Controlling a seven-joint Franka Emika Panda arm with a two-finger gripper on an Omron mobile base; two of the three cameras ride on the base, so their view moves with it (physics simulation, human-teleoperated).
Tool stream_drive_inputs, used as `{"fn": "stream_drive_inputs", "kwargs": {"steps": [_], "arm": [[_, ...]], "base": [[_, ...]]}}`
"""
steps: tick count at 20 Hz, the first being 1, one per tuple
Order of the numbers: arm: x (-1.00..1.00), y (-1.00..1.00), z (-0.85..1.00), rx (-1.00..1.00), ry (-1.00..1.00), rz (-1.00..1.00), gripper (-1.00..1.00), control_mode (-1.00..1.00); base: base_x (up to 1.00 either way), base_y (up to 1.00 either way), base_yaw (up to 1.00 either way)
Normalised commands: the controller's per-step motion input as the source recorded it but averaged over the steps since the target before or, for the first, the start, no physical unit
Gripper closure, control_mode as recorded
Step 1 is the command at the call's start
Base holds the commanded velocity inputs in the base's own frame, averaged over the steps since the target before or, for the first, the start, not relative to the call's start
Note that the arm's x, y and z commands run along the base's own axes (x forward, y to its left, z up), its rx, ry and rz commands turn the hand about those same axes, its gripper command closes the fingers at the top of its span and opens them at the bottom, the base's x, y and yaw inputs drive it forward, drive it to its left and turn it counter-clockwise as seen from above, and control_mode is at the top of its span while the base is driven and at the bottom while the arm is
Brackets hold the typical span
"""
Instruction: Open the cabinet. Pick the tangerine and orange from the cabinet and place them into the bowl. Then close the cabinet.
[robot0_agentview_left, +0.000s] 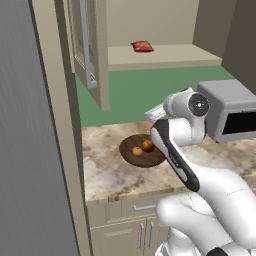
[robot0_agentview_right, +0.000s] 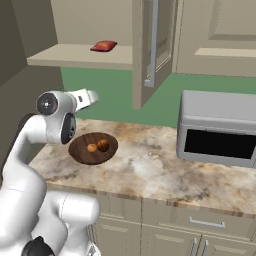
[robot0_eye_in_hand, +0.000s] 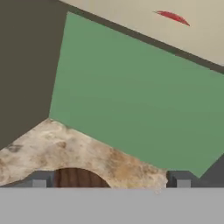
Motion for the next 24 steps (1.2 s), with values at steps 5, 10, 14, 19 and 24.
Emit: {"fn": "stream_drive_inputs", "kwargs": {"steps": [5, 10, 14, 19, 24], "arm": [[-0.77, 0.0, 1.0, 0.0, -0.39, 0.0, -1.0, -1.0], [-0.8, -0.06, 1.0, 0.02, -0.31, -0.04, -1.0, -1.0], [-0.74, -0.19, 1.0, 0.03, -0.12, -0.13, -1.0, -1.0], [-0.53, -0.37, 0.84, 0.04, 0.0, -0.12, -1.0, -1.0], [-0.12, -0.13, 0.29, -0.01, 0.1, 0.02, -1.0, -1.0]], "base": [[0.0, 0.0, 0.0], [0.0, 0.0, 0.0], [0.0, 0.0, 0.0], [0.0, 0.0, 0.0], [0.0, 0.0, 0.0]]}}
